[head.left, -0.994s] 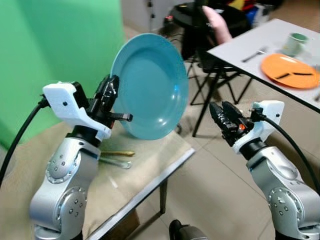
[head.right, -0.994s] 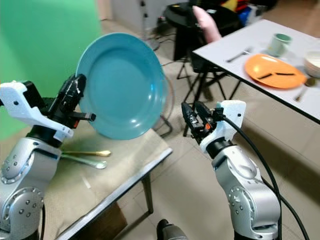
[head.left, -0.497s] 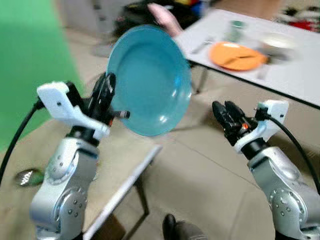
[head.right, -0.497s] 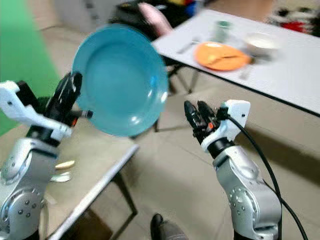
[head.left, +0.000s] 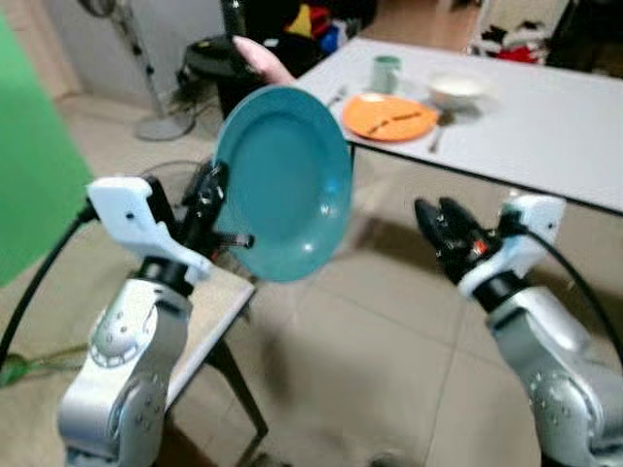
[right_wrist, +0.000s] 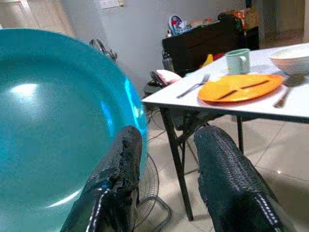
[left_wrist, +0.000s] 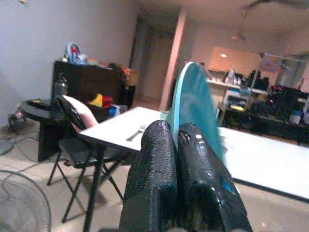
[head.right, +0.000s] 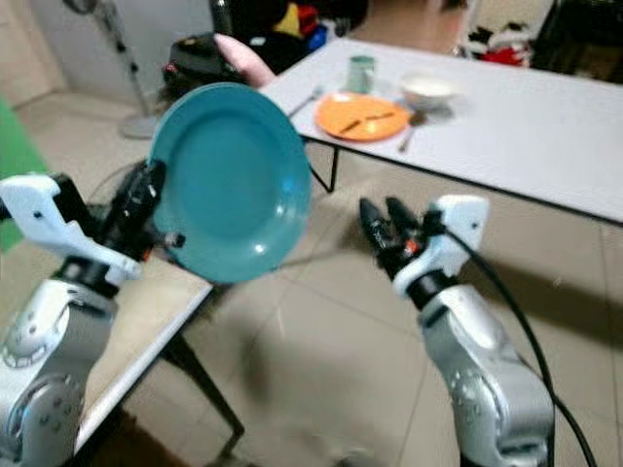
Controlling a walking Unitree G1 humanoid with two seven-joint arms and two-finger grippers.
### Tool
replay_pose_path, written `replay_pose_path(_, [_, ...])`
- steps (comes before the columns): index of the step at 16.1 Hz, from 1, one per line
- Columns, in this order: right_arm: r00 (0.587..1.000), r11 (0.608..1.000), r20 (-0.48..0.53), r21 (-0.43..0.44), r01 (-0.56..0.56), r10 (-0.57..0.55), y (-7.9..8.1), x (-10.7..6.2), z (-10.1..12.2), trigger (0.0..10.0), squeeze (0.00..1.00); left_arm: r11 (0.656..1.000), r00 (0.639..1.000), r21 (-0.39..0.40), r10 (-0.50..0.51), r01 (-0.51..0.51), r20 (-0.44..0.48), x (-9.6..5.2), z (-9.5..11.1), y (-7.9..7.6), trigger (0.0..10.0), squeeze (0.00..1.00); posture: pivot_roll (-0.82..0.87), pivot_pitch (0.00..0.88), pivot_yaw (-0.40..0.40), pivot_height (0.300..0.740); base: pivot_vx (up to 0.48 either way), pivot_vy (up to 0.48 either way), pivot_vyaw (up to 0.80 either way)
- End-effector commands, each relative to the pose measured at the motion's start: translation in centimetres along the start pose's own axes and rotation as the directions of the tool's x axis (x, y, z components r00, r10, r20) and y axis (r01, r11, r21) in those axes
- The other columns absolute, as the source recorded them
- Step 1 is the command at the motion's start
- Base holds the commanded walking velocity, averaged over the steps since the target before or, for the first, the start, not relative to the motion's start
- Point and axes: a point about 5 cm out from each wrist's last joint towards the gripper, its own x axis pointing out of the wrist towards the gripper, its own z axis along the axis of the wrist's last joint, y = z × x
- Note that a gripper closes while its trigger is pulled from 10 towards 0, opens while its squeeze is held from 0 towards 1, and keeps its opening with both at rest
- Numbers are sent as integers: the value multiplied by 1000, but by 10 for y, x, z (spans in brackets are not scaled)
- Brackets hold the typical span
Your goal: Setting the table
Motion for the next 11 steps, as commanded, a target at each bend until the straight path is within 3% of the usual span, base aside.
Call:
replay_pose_path(1, [1000, 1000, 1, -8, 19, -19, -3, -2, 2, 10000, 0, 1000, 999, -7, -25, 25, 25, 2, 3, -4, 10000, 0, -104, 0, 48, 740, 300, 0, -800])
replay_pose_path(10, [999, 999, 5, -20, 34, -34, -3, -3, 2, 10000, 0, 1000, 1000, -31, 3, -3, 11, 5, -3, -1, 10000, 0, -115, 0, 56, 740, 395, 0, -797])
replay_pose_path(11, [999, 999, 6, -16, 37, -37, -3, -3, 2, 10000, 0, 999, 1000, -39, 6, -6, 16, 7, -3, 0, 10000, 0, -116, 0, 57, 740, 442, 0, 0])
